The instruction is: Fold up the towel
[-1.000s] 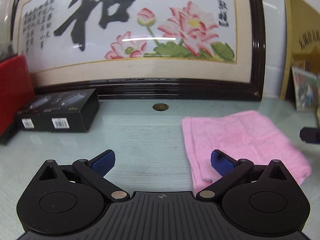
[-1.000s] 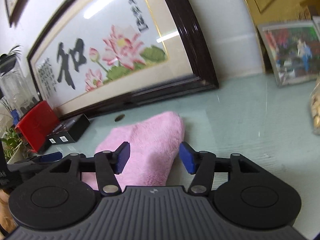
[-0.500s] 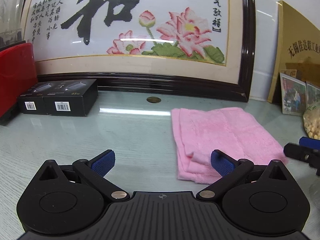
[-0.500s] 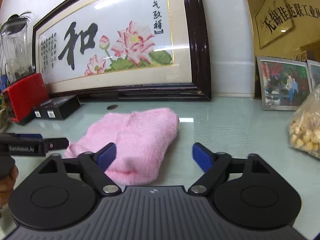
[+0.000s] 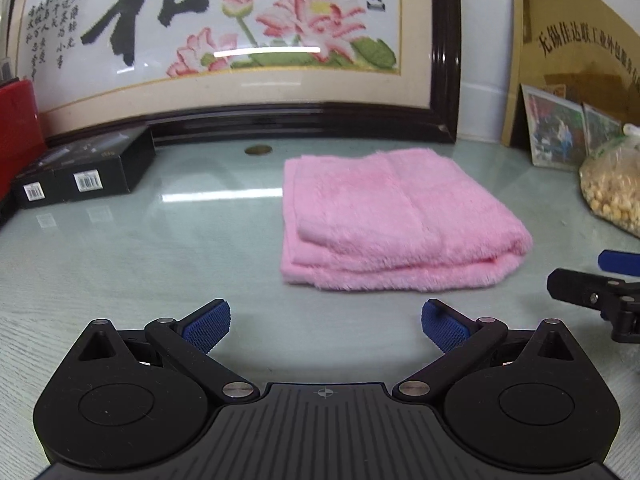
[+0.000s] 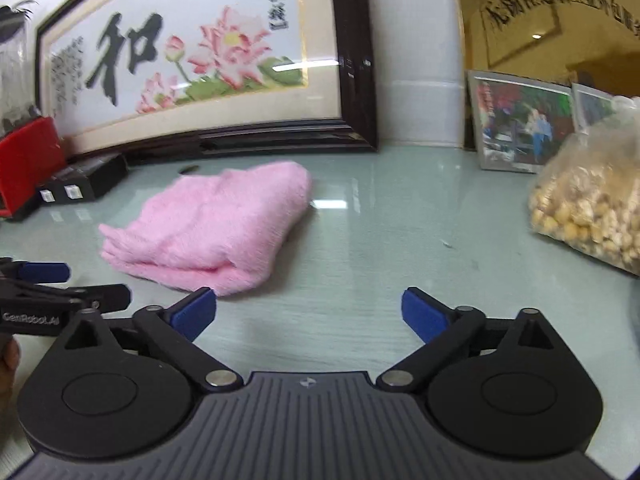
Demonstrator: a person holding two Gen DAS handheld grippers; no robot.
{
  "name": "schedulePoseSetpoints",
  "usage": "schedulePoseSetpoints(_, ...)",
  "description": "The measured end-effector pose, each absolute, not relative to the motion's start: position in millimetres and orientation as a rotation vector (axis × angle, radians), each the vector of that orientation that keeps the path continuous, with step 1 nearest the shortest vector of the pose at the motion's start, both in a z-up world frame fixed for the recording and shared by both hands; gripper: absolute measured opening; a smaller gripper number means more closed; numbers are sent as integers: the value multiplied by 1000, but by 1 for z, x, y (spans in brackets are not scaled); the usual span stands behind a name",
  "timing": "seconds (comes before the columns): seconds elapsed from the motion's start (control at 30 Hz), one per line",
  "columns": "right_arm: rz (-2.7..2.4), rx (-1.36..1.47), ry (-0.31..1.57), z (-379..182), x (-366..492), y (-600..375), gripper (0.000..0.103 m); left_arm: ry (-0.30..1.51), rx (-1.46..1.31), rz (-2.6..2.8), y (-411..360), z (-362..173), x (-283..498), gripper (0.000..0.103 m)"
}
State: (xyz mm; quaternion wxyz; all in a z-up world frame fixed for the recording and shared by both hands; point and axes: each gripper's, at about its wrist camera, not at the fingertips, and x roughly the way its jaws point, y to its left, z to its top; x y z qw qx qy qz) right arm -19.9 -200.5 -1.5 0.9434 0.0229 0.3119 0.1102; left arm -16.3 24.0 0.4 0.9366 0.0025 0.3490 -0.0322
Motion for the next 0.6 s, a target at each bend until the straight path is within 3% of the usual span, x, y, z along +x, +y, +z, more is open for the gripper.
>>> schedulePoseSetpoints(0.6,182,-46,722,-9,-23,-188,103,722,8,33,5,-1,-28,103)
